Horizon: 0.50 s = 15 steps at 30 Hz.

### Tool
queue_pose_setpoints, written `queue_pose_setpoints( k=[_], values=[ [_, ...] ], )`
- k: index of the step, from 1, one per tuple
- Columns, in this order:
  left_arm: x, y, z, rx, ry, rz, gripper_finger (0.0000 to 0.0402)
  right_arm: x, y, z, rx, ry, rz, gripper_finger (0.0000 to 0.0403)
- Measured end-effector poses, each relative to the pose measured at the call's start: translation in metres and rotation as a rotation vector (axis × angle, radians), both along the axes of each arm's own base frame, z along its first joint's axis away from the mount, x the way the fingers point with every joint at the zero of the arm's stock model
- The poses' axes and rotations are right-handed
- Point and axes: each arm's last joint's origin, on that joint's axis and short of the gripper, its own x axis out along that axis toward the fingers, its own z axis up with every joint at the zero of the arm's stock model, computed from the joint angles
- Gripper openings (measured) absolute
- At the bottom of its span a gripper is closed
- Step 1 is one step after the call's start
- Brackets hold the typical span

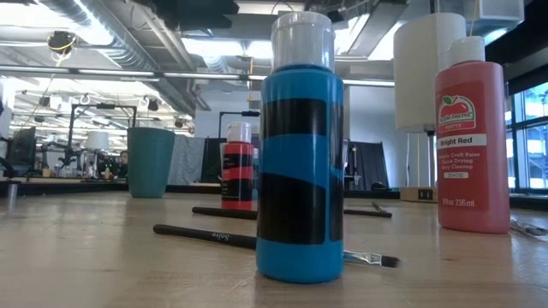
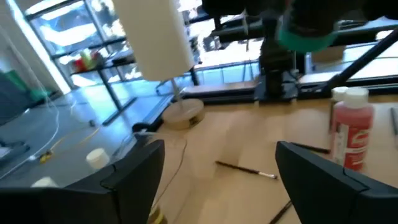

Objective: Pick & Place Paint Supplies
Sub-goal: Put the green paint bottle into the transparent bin

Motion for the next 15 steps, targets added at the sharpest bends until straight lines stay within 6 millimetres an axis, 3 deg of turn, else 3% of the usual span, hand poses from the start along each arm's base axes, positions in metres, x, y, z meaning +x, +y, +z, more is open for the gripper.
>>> queue_pose_setpoints(
  k=[15],
  values=[
    [0.0022,0.0018,-0.0009,-0.025,0.01,-0.116,0.0312,0.0001,-0.0001,-0.0009,-0.003,0.009,0.001,0.0133]
  ],
)
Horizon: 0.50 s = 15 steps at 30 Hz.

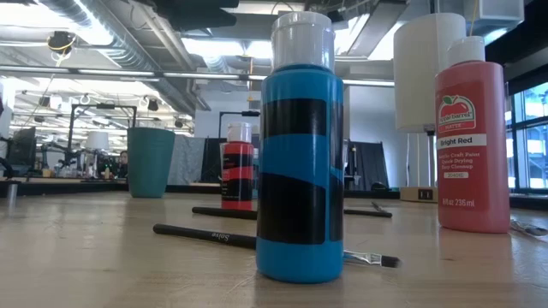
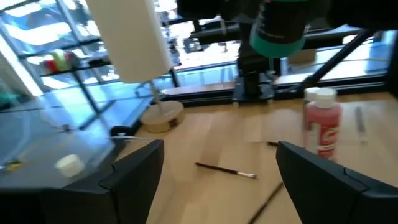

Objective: Pick & Place Paint Supplies
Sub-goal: Put the green paint bottle into the transparent bin

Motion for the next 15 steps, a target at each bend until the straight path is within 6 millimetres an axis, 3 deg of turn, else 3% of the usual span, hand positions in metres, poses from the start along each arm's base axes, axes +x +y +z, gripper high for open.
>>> queue_pose_setpoints(
  k=[5,10,15],
  values=[
    [0.008,0.003,-0.004,-0.047,-0.001,-0.084,0.0334,0.0,0.0,0.0,0.002,0.0,0.001,0.0133],
    [0.02,0.002,0.005,-0.104,-0.176,-0.206,0.0342,0.0,0.0,0.0,0.008,0.0,0.001,0.0133],
    [0.031,-0.002,0.0,-0.072,-0.222,-0.259,0.0341,0.0,0.0,0.0,0.008,0.0,0.001,0.0133]
  ],
)
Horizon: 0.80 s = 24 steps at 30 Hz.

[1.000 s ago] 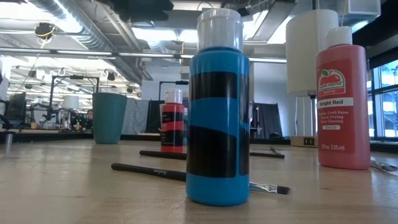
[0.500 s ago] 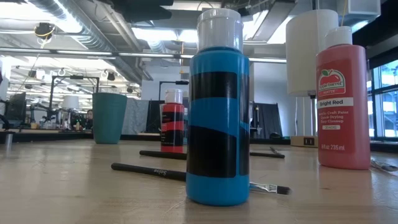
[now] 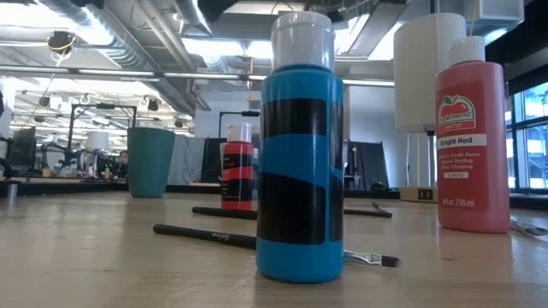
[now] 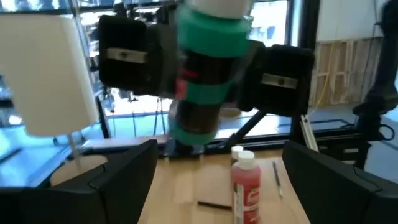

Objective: Pick & Place Paint Supplies
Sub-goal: Put the green paint bottle into the transparent bin

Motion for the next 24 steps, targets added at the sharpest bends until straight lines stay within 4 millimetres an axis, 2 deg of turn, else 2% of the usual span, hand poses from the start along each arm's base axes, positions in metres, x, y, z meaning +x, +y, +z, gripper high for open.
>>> queue_pose_setpoints(
  k=[9,19,24],
  values=[
    [0.024,0.0,-0.019,0.104,-0.1,0.147,0.0341,0.0,-0.001,0.0,0.003,-0.005,-0.002,0.0133],
    [0.031,-0.002,-0.021,0.054,-0.172,0.131,0.034,0.0,-0.002,0.001,0.005,-0.006,-0.004,0.0133],
    [0.038,-0.003,-0.015,0.05,-0.192,0.163,0.0342,0.001,-0.005,0.001,0.022,-0.011,-0.014,0.0133]
  ],
)
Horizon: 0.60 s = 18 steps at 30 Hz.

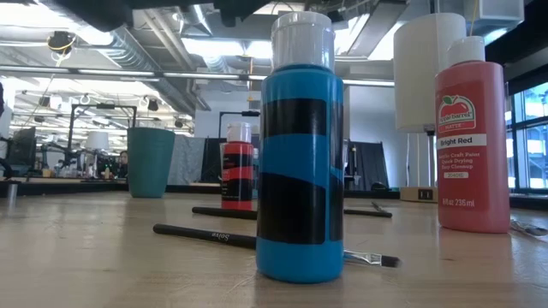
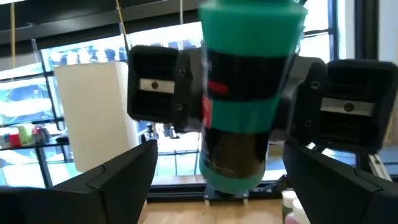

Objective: Pick & Place Paint Supplies
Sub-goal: Put the green paint bottle into the transparent bin

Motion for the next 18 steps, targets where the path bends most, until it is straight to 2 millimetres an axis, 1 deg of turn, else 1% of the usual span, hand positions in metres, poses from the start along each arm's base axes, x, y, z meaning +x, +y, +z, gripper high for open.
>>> queue_pose_setpoints(
  k=[6,12,18],
  values=[
    [0.0078,-0.0023,-0.0009,0.079,0.017,0.016,0.0341,0.0002,-0.0008,-0.0003,0.002,0.003,0.0,0.0133],
    [0.0065,-0.0027,0.001,0.07,0.007,0.038,0.0341,0.0003,-0.001,-0.0005,0.006,0.004,0.002,0.0133],
    [0.0045,-0.0078,0.0021,0.087,0.011,0.093,0.0326,0.0003,-0.0009,-0.0008,0.005,0.008,0.005,0.0133]
  ],
)
